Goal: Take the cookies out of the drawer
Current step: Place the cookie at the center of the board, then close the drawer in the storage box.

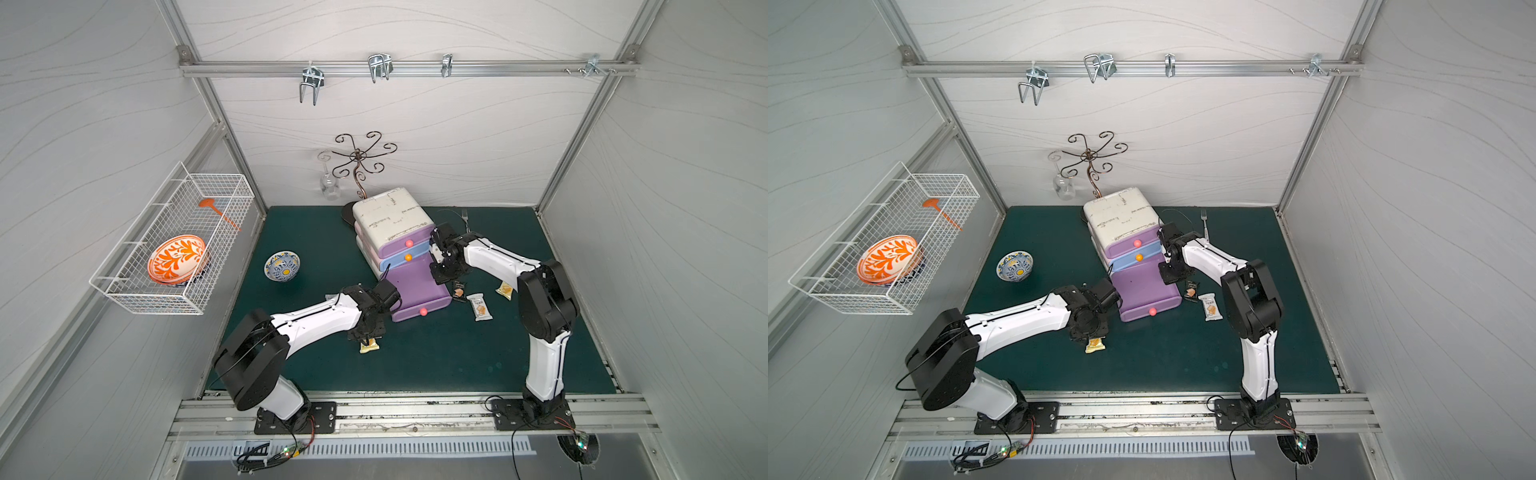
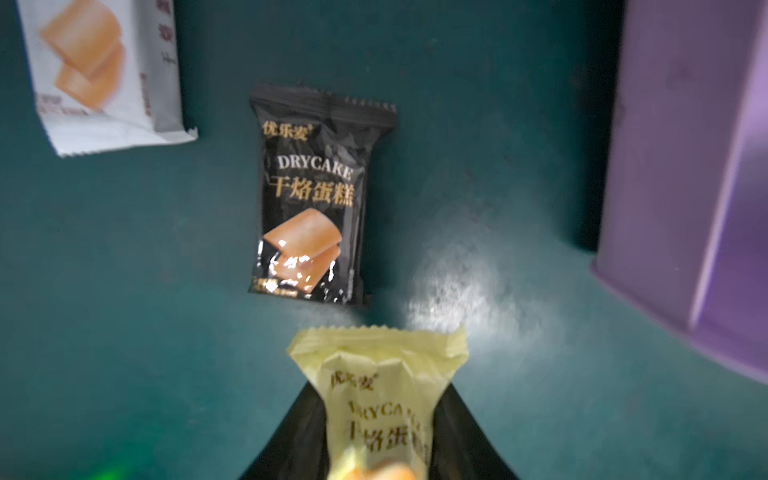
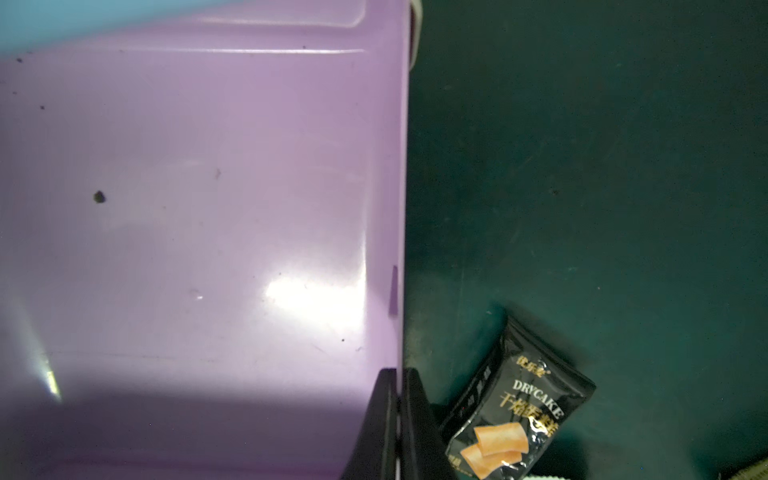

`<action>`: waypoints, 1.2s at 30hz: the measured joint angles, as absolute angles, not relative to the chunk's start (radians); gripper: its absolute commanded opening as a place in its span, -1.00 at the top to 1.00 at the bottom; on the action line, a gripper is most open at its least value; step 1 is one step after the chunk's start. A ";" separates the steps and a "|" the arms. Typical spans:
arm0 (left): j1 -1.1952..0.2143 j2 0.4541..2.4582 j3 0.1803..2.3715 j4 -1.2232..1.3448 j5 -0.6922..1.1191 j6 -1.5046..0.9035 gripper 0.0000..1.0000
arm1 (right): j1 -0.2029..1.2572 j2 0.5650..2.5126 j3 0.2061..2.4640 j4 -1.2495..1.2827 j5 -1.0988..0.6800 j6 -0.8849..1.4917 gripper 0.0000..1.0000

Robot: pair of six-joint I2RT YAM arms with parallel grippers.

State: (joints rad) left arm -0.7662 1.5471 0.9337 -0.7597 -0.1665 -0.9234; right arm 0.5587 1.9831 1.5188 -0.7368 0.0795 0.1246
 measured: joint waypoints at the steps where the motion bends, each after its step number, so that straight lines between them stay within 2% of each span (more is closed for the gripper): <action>1: -0.765 1.557 0.934 -0.744 -0.165 -0.925 -0.38 | 0.559 1.983 1.520 -0.736 0.080 0.123 0.91; 5: -0.766 1.573 0.945 -0.717 -0.165 -0.923 -0.60 | 0.559 1.984 1.522 -0.736 0.080 0.121 0.90; 11: -0.785 1.530 1.023 -0.738 -0.184 -0.928 -0.60 | 0.558 1.985 1.523 -0.736 0.079 0.122 0.90; 15: -0.824 1.439 1.039 -0.747 -0.179 -0.945 -0.27 | 0.557 1.990 1.523 -0.734 0.078 0.122 0.90; 18: -0.867 1.414 1.057 -0.734 -0.149 -0.956 0.14 | 0.557 1.991 1.525 -0.735 0.078 0.122 0.90; 20: -0.900 1.422 1.064 -0.707 -0.115 -0.958 0.33 | 0.556 1.995 1.532 -0.737 0.078 0.122 0.90; 22: -0.939 1.437 1.064 -0.673 -0.083 -0.966 0.44 | 0.555 2.001 1.541 -0.738 0.079 0.121 0.90; 27: -1.004 1.511 1.067 -0.599 -0.024 -0.987 0.84 | 0.555 2.007 1.548 -0.737 0.078 0.121 0.90; 36: -1.011 1.684 1.070 -0.433 -0.055 -1.078 0.88 | 0.555 2.008 1.549 -0.737 0.079 0.122 0.90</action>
